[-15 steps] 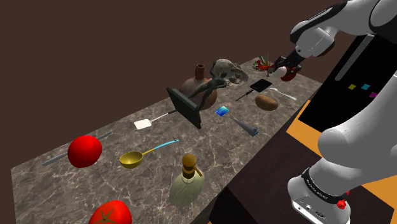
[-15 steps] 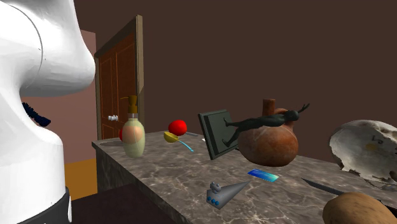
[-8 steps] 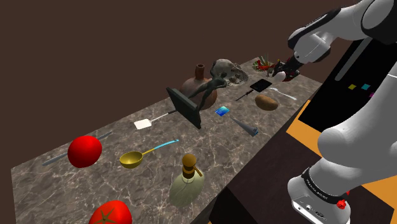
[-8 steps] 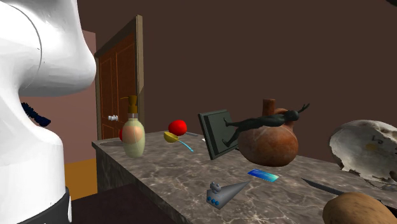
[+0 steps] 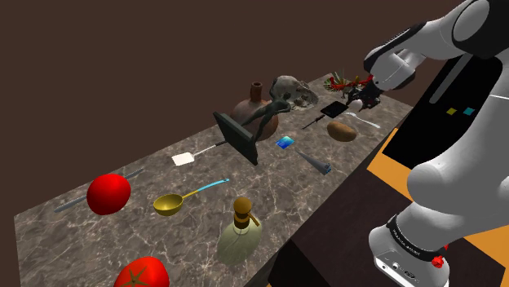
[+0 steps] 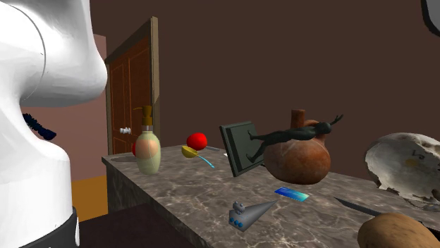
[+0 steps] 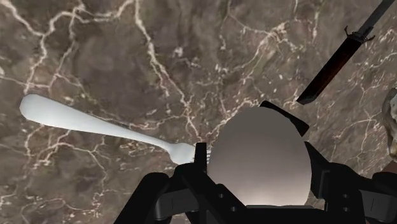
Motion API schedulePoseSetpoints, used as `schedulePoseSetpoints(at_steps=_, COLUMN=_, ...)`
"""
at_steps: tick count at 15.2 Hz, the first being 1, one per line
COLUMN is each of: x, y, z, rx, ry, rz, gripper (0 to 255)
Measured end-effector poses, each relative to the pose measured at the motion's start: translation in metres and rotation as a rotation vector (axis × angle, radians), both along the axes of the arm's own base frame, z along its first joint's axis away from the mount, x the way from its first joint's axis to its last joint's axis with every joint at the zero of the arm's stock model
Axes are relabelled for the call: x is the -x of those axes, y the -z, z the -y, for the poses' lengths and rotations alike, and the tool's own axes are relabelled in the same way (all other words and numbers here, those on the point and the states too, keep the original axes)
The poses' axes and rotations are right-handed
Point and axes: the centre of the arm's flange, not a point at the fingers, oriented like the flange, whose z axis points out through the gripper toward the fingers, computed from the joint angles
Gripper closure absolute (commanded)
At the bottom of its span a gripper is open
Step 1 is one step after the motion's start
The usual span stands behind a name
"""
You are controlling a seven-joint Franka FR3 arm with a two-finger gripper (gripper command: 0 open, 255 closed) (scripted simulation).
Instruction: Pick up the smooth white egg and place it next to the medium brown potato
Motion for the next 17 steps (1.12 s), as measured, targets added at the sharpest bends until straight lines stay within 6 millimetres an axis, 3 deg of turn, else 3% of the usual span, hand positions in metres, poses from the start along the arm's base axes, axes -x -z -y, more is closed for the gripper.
schedulePoseSetpoints(at_steps=10, x=0.000, y=0.052, z=0.000, rx=0.000, ry=0.000, rz=0.000, gripper=255)
schedulePoseSetpoints(at_steps=17, x=0.000, y=0.057, z=0.000, rx=0.000, ry=0.000, rz=0.000, gripper=255)
